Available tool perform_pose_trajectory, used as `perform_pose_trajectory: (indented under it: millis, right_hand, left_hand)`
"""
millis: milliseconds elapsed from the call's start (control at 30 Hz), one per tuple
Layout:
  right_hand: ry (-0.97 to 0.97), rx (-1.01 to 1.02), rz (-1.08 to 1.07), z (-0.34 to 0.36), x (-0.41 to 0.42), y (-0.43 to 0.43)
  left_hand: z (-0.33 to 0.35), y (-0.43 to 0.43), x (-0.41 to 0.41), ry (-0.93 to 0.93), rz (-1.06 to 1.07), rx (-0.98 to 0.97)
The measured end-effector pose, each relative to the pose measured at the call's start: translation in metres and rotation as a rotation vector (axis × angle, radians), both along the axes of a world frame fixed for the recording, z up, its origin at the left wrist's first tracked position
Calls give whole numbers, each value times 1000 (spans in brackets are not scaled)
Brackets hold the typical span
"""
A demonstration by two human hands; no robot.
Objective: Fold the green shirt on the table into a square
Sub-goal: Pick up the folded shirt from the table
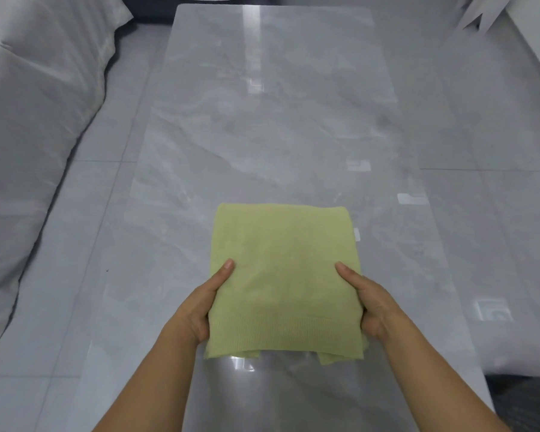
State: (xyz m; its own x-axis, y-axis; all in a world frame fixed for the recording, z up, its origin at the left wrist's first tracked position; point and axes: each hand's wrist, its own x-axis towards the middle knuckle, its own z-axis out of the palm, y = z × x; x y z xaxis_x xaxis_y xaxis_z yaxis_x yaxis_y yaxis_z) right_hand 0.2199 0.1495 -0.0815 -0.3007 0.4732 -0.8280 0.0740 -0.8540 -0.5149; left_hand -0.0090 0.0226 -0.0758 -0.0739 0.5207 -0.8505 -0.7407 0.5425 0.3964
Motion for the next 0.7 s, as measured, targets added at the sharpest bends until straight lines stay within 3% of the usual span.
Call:
perform_pose_trajectory:
  millis: [300, 700]
  right_hand:
    - [96, 50, -49, -4, 5, -9]
    - [155, 116, -44, 58, 37, -43]
  left_hand:
    - [8, -9, -1, 34, 34, 71]
    - [64, -62, 33, -20, 82, 119]
